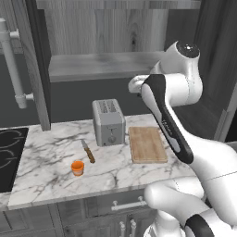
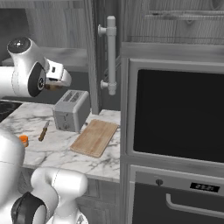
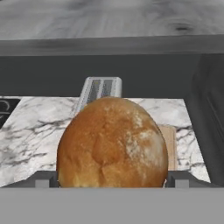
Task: Pick the bread, place it on the cutting board, pick the jam, place it on the counter, and close the cabinet.
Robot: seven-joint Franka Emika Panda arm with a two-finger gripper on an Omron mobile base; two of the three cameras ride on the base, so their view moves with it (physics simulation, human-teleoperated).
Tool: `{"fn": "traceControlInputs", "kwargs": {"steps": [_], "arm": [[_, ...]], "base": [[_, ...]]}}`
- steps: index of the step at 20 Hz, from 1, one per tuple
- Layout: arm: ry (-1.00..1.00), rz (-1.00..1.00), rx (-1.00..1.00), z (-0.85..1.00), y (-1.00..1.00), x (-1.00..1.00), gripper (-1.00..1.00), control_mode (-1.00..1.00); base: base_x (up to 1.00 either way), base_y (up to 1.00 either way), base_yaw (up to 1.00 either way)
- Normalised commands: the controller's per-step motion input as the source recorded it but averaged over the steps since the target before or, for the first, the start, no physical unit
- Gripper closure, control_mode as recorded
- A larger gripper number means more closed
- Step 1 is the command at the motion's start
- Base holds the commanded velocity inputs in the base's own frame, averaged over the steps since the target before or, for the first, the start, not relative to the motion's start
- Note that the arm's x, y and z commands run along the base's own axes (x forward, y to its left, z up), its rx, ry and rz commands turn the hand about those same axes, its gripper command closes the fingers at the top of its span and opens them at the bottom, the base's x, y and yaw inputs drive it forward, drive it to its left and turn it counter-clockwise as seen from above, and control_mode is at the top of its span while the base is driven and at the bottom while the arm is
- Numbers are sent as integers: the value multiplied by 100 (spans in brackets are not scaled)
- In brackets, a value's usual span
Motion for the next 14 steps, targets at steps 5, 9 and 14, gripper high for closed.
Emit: {"fn": "traceControlInputs", "kwargs": {"steps": [5,9,14], "arm": [[26,0,0,-20,0,-24,100,-100],[19,0,0,-26,-2,-7,100,-100],[13,0,0,-35,-11,0,100,-100]], "base": [[0,0,0],[0,0,0],[0,0,0]]}}
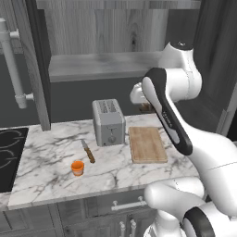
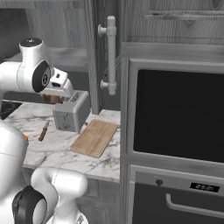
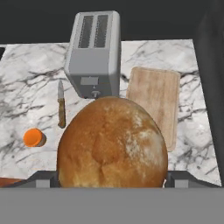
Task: Pick the bread, place it on the cutting board, pick the jam, place it on the counter, and close the cabinet.
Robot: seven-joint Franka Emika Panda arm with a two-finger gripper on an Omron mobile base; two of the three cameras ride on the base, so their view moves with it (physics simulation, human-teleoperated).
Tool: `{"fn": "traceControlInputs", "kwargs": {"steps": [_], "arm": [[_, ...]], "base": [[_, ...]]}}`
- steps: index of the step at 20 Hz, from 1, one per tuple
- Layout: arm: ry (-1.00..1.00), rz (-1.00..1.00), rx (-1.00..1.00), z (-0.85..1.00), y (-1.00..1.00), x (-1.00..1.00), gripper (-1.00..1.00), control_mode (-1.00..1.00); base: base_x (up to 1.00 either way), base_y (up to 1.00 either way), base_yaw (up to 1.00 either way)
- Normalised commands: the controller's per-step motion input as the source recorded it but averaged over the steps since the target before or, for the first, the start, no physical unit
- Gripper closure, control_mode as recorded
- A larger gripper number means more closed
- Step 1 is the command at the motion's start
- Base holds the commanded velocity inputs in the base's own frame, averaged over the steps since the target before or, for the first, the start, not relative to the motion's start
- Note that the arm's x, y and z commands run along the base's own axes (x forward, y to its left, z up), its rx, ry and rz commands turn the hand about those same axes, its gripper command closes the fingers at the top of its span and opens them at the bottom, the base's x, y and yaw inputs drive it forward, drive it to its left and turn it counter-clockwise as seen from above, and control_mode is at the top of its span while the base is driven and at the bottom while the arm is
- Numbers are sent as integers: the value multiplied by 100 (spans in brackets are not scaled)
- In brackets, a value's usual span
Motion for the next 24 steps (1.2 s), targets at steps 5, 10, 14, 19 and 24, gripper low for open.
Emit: {"fn": "traceControlInputs", "kwargs": {"steps": [5,10,14,19,24], "arm": [[14,0,0,-33,-12,0,100,-100],[12,0,-1,-42,-8,0,100,-100],[6,0,0,-39,-12,0,100,-100],[1,0,-1,-26,-20,0,100,-100],[0,-2,-3,-22,-20,0,100,-100]], "base": [[0,0,0],[0,0,0],[0,0,0],[0,0,0],[0,0,0]]}}
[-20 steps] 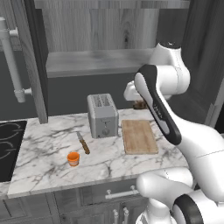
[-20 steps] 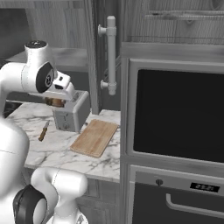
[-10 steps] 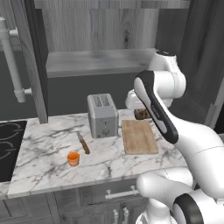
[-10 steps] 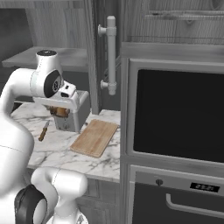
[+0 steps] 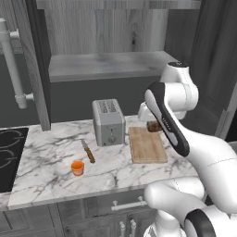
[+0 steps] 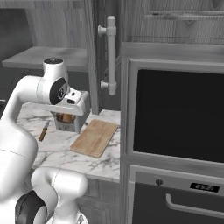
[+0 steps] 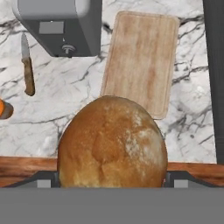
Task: Pick the bread, place it on the cutting board, pick the jam, place it on the counter, and close the cabinet.
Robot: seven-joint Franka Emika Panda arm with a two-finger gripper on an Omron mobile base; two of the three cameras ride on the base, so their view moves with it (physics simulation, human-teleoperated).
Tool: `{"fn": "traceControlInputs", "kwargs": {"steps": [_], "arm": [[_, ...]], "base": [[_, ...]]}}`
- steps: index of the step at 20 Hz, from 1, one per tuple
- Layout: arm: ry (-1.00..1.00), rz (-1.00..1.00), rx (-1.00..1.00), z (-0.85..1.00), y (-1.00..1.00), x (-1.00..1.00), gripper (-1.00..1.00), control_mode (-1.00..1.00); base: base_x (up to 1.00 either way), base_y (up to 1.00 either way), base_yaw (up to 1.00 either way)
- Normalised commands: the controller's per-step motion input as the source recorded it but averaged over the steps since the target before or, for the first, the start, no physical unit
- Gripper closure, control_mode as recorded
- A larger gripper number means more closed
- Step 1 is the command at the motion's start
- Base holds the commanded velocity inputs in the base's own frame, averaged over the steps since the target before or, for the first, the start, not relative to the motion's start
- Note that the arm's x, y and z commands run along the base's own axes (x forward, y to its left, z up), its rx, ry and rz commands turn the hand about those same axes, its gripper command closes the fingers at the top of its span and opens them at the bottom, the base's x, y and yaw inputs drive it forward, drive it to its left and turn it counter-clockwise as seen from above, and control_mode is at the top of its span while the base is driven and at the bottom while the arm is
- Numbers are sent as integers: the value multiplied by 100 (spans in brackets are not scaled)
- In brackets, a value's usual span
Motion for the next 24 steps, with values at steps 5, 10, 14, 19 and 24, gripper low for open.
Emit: {"fn": "traceControlInputs", "kwargs": {"steps": [5,10,14,19,24], "arm": [[0,-4,-4,-29,-19,0,100,-100],[0,-2,-4,-38,-14,2,100,-100],[0,0,-1,-40,-9,17,100,-100],[0,0,-1,-40,-7,28,100,-100],[0,0,0,-30,-8,32,100,-100]], "base": [[0,0,0],[0,0,0],[0,0,0],[0,0,0],[0,0,0]]}}
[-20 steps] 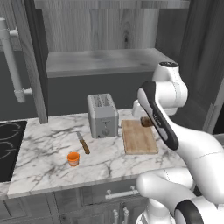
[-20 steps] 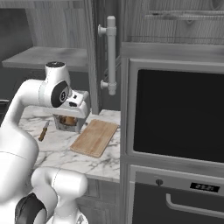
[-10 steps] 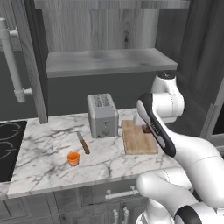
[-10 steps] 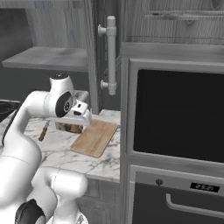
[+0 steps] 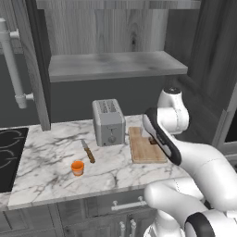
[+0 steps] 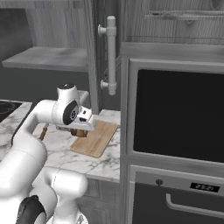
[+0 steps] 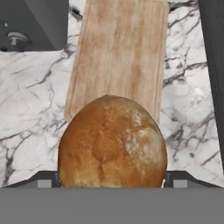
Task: Pick the bread, place it on the cutting board, pick the jam, place it on the counter, and close the cabinet.
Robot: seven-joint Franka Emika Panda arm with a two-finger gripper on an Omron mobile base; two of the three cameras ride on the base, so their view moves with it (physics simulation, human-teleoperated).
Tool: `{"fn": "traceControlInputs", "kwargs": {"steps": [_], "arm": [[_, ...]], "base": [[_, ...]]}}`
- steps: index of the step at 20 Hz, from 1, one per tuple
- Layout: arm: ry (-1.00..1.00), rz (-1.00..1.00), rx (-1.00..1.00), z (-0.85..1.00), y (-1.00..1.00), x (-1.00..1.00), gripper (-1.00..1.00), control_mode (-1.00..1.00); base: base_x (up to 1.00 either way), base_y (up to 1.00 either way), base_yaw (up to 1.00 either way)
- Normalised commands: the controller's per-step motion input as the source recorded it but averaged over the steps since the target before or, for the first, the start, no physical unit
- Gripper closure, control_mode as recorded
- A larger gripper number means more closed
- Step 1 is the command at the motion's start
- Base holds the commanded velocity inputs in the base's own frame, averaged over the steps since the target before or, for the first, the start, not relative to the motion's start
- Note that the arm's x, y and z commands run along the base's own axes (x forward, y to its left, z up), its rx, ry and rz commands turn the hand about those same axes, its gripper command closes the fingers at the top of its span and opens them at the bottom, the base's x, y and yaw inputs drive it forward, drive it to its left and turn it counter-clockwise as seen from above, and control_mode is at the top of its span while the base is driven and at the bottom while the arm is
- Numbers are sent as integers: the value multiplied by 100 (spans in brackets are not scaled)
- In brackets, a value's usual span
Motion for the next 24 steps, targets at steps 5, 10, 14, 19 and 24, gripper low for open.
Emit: {"fn": "traceControlInputs", "kwargs": {"steps": [5,10,14,19,24], "arm": [[0,0,0,-23,-5,33,100,-100],[0,0,0,-18,-3,29,100,-100],[0,0,0,-16,-3,32,100,-100],[0,0,0,-18,-3,31,100,-100],[0,0,0,-20,-3,19,100,-100]], "base": [[0,0,0],[0,0,0],[0,0,0],[0,0,0],[0,0,0]]}}
